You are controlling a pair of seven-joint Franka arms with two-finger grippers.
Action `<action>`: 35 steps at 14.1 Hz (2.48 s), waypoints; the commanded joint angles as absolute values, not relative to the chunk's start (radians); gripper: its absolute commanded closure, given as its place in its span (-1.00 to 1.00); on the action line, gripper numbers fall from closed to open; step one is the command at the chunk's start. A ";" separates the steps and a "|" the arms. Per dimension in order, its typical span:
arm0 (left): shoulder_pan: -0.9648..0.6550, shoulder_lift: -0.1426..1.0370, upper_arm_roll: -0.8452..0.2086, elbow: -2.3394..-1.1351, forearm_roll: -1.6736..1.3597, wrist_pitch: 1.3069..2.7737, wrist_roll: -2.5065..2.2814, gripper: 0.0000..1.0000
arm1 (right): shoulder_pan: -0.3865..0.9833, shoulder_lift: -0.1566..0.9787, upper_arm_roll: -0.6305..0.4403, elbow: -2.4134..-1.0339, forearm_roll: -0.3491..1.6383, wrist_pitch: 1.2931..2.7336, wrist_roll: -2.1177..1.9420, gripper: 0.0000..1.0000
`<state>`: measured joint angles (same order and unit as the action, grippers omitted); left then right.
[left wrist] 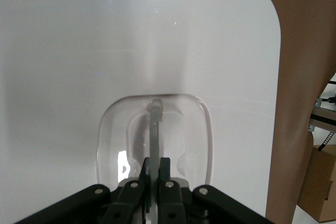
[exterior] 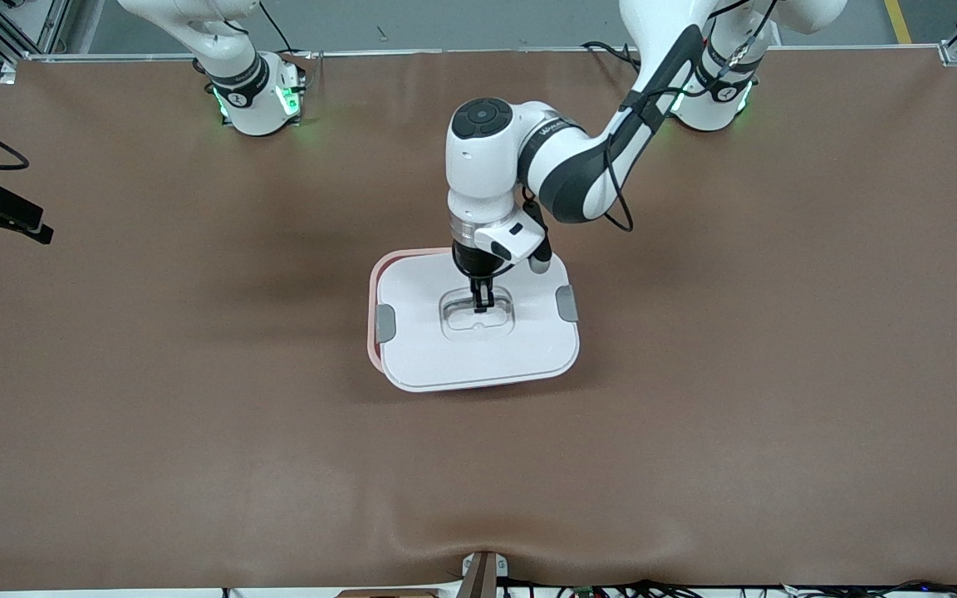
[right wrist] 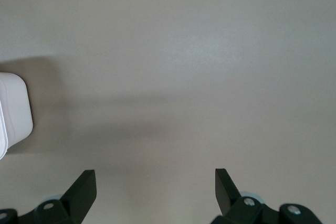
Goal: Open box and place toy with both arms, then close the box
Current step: 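Lower the lid onto the box and press it down with the left gripper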
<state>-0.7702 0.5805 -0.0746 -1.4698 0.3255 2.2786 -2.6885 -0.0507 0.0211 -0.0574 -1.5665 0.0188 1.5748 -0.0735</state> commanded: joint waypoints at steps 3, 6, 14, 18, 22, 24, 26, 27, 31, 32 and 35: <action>-0.801 0.636 -0.055 -1.378 0.351 2.255 -2.738 1.00 | -0.061 0.032 -0.051 -1.543 0.029 1.566 -0.084 -1.00; -0.825 0.657 -0.040 -1.370 0.351 2.255 -2.743 1.00 | -0.042 0.032 -0.049 -1.528 0.021 1.565 -0.083 -1.00; -0.877 0.655 0.002 -1.370 0.350 2.235 -2.767 1.00 | -0.037 0.058 -0.052 -1.525 0.018 1.568 -0.077 -1.00; -0.880 0.667 0.002 -1.371 0.351 2.235 -2.775 1.00 | -0.049 0.058 -0.052 -1.520 0.025 1.566 -0.075 -1.00; -0.891 0.666 -0.005 -1.376 0.374 2.235 -2.772 1.00 | -0.037 0.060 -0.052 -1.522 0.018 1.568 -0.074 -1.00; -0.899 0.666 -0.005 -1.377 0.376 2.235 -2.775 1.00 | -0.035 0.060 -0.052 -1.522 0.020 1.568 -0.071 -1.00; -0.899 0.661 -0.005 -1.379 0.376 2.235 -2.775 1.00 | -0.047 0.061 -0.052 -1.528 0.034 1.574 -0.057 -1.00; -0.897 0.661 -0.005 -1.381 0.377 2.235 -2.775 1.00 | -0.048 0.060 -0.052 -1.529 0.035 1.566 -0.054 -1.00; -0.888 0.658 -0.005 -1.396 0.379 2.233 -2.755 1.00 | -0.035 0.057 -0.049 -1.528 0.035 1.563 0.057 -1.00; -0.885 0.655 -0.005 -1.394 0.379 2.233 -2.743 1.00 | -0.034 0.057 -0.048 -1.528 0.035 1.563 0.058 -1.00; -0.888 0.655 -0.005 -1.397 0.379 2.233 -2.744 1.00 | -0.029 0.054 -0.048 -1.531 0.035 1.552 0.060 -1.00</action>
<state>-0.8812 0.6583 -0.0087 -1.4020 0.3471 2.2482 -2.7130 -0.0343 0.0543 -0.0473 -1.5426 0.0202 1.5706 0.0371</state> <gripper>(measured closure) 0.930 0.000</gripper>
